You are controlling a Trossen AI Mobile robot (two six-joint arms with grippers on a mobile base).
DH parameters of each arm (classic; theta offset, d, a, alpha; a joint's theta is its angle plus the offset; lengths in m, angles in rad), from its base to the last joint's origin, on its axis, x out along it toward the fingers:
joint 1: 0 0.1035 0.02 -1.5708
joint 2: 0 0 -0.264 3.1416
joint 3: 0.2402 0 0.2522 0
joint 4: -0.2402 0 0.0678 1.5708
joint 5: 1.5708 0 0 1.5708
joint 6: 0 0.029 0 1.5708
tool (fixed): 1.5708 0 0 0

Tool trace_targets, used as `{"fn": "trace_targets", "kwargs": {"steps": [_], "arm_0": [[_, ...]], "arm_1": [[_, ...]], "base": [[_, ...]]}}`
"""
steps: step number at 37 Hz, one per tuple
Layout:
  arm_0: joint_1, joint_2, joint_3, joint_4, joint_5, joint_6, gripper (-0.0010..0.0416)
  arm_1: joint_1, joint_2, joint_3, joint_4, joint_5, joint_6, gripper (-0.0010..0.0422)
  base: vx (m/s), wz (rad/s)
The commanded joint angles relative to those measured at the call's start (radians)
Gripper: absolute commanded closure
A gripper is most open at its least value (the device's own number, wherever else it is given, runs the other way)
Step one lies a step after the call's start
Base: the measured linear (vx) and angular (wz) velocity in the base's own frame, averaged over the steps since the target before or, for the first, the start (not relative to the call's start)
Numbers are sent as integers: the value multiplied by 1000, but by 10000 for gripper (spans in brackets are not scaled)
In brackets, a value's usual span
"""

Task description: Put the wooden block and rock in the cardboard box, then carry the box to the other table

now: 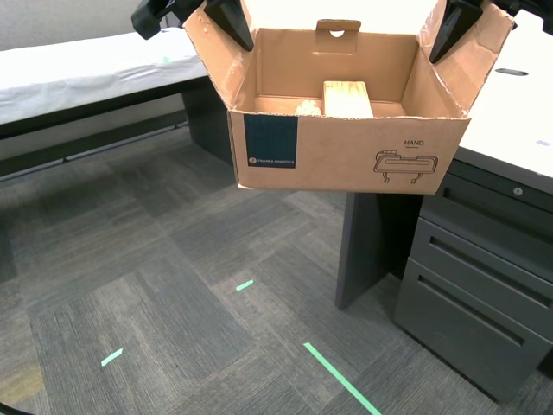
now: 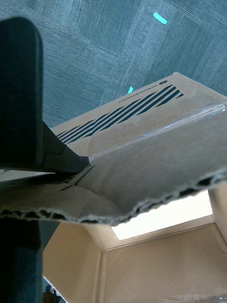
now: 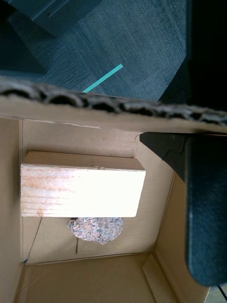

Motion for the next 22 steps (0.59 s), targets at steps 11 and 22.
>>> {"fn": "trace_targets", "kwargs": {"steps": [11,22], "arm_0": [[3,-1,2,-29,-24,1,406],[8,0,2,-35,-27,4,406]], "arm_1": [[-6,-2,-89,14,36,-10,413],[-6,-2,-104,14,36,34,413]], "base": [[112,77],[153,104]]}}
